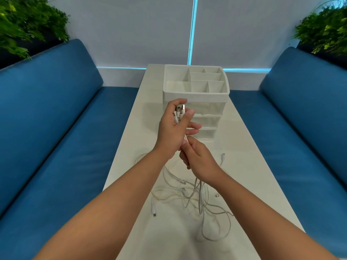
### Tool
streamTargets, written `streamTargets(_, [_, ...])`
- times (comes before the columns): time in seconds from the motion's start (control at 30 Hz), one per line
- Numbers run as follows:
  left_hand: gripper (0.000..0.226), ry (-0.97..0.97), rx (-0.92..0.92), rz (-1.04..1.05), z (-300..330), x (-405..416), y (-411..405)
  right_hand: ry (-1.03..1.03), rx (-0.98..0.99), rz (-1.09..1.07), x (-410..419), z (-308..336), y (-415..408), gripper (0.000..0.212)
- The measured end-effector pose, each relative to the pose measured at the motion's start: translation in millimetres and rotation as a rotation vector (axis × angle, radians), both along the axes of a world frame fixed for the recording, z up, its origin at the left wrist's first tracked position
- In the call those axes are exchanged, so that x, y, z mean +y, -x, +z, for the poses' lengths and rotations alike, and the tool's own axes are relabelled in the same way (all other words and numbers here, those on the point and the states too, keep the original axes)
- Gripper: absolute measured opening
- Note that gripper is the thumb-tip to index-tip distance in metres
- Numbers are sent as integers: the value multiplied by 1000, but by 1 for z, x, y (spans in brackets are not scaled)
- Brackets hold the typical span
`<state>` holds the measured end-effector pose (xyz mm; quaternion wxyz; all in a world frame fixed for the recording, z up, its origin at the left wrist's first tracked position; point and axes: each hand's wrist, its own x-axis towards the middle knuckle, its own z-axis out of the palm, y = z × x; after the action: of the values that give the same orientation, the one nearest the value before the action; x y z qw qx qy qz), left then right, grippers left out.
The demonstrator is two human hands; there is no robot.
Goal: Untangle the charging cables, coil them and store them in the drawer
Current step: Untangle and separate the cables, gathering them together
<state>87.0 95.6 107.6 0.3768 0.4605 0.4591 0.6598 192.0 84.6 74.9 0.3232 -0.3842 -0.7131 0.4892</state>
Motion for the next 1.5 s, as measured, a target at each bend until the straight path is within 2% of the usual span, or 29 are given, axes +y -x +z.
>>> streamTargets(0.1, [17,3,35,31,1,-1,0,44,-10,57,-1,7,-2,33])
streamTargets(0.37, [23,3,-30,78,8,-3,-5,219,100,74,-2,17,-3,32])
streamTargets(0.5, [18,40,-122,20,11,-2,-8,213,106,27,0,18,-5,31])
streamTargets(0.6, [37,179,-304,-123,7,2,-5,264,112,31,9,23,-10,32])
streamTargets(0.67, [32,364,-225,-237,3,1,-5,279,102,41,15,27,-13,33])
streamTargets(0.73, [30,470,-189,-319,3,0,-8,263,72,75,20,29,-16,34])
streamTargets(0.83, [50,452,-156,-251,18,4,-13,224,21,130,26,33,-19,35])
streamTargets(0.9, [44,403,-207,-176,30,11,-14,179,32,137,31,38,-22,37])
streamTargets(1.0, [41,244,-410,-127,54,22,-11,122,52,162,34,36,-31,36])
streamTargets(1.13, [41,165,-348,-93,82,26,-5,61,42,178,22,14,-46,37])
streamTargets(1.23, [40,119,-339,-66,90,27,-10,180,141,143,21,20,-49,42])
streamTargets(1.33, [39,96,-333,-56,99,28,-9,445,242,227,24,35,-51,47])
streamTargets(1.43, [39,72,-338,-68,108,28,-4,712,413,347,26,47,-57,36])
streamTargets(1.5, [38,56,-331,-61,111,30,-1,718,438,345,25,50,-57,24])
